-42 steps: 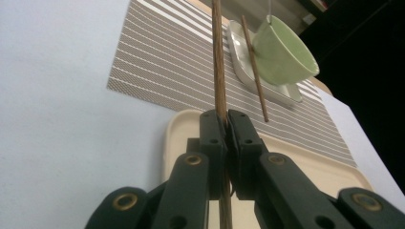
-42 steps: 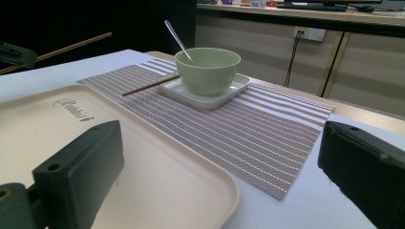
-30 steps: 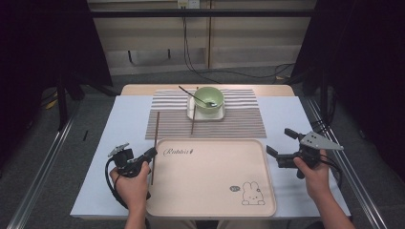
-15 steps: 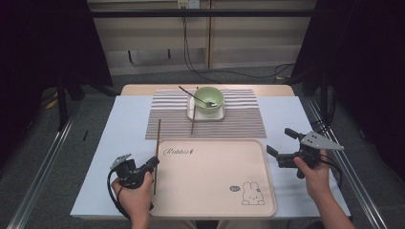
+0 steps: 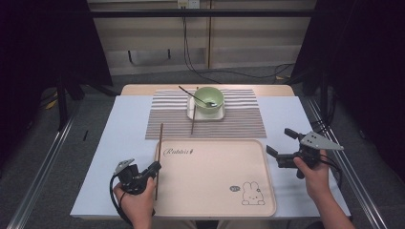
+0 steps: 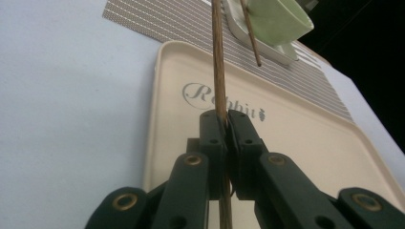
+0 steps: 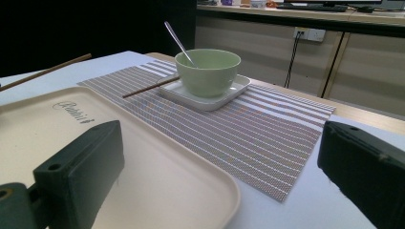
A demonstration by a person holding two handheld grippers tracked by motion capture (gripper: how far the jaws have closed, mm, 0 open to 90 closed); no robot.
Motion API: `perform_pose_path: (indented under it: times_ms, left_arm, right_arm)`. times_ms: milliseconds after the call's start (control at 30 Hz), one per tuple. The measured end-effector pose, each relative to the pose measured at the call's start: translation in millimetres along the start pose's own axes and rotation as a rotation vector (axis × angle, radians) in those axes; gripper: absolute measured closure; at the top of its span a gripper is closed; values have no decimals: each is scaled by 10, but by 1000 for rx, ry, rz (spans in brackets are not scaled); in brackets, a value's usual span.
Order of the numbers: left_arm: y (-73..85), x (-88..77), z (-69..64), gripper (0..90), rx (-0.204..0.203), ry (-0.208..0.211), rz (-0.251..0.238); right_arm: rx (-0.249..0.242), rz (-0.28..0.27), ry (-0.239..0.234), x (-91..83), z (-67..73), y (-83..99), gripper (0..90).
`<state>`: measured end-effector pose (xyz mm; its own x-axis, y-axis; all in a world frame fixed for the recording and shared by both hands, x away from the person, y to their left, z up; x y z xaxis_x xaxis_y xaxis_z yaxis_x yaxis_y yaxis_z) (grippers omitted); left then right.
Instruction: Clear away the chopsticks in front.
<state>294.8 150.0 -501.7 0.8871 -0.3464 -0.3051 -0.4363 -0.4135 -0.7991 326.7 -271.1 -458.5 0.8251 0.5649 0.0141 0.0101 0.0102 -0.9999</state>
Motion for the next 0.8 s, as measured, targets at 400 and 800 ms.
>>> perform_pose_path:
  times_ms: [400,800]
  left_arm:
    - [152,-66,-16,859,20,-17,38]
    - [243,-108,-25,859,35,-14,70]
  right_arm:
    - [2,-4,4,-2,1,-10,17]
    - [-3,0,0,-1,8,-11,18]
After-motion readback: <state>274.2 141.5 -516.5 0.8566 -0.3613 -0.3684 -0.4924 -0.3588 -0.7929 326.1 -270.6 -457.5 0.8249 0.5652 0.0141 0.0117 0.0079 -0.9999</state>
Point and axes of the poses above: each handheld gripper's, and its own axes: x roughly forward along the jaws, y roughly out of its underside, z roughly to its left, the point moved 7 cm from there along x, roughly forward along the jaws, and after that the axes turned 14 degrees about -z, right-handed, at the moved point
